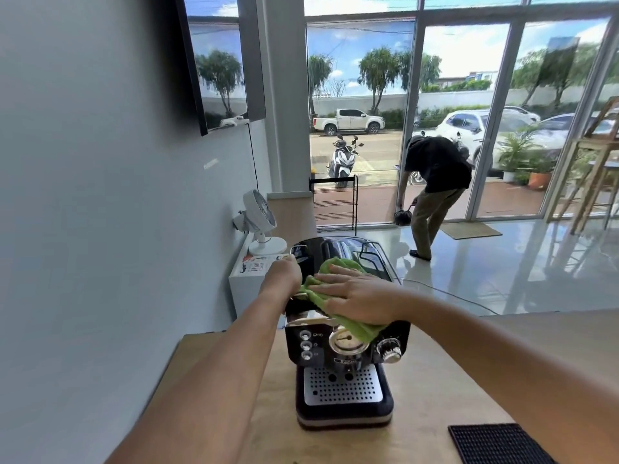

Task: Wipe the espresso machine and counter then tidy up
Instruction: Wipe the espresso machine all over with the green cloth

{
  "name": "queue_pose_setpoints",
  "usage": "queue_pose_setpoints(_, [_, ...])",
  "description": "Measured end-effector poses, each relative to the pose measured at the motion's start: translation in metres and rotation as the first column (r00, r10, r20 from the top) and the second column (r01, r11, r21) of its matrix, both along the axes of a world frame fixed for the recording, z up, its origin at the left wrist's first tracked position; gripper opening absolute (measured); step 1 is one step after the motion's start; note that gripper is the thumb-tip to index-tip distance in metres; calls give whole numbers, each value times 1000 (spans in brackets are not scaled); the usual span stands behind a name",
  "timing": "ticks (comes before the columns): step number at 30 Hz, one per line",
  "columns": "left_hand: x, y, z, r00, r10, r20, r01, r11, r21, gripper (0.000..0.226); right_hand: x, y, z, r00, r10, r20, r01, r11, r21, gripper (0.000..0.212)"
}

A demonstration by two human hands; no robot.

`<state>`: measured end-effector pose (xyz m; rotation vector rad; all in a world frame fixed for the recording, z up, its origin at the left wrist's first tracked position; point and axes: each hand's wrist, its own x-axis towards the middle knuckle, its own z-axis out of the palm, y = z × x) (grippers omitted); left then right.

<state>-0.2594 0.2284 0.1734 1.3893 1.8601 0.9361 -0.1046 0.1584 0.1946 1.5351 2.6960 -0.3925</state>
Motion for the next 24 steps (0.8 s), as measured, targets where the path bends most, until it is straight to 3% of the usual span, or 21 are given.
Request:
queue_pose_setpoints(4, [-3,3,0,997,-41,-71,40,999,-7,39,13,26,12,982,-166,-94,163,986,-41,50])
queue_pose_setpoints(8, [-2,-2,4,998,-53,-46,52,998,-25,40,-26,63,2,932,-361,-19,362,932,30,56])
queue_pose_setpoints(12, [-4,-6,6,998,-46,48,46,999,-6,44,-50,43,-3,982,-179,62,173,981,92,55])
queue_pose_setpoints(15, [-4,-6,5,996,-30,78,31,1000,-7,39,-26,6,-2,997,-40,-61,44,997,71,52])
queue_pose_setpoints(18, [-3,-6,5,989,-44,139,49,998,-29,43,10,-21,-8,980,7,-198,27,985,170,43])
queue_pose_setpoints(20, [0,-5,4,992,-46,117,49,998,-26,45,26,-27,-14,907,-29,-420,141,961,238,31])
queue_pose_setpoints(22, [-1,-7,5,998,-46,30,47,999,-24,43,27,-30,-19,706,-86,-703,270,950,155,17])
queue_pose_setpoints(23, [-1,-8,6,998,-55,-6,55,998,-15,42,21,-33,-19,613,-97,-784,278,955,99,14])
queue_pose_setpoints(24, [-1,-7,6,995,-81,-64,81,997,-5,39,12,-36,-19,577,-88,-812,251,965,73,15])
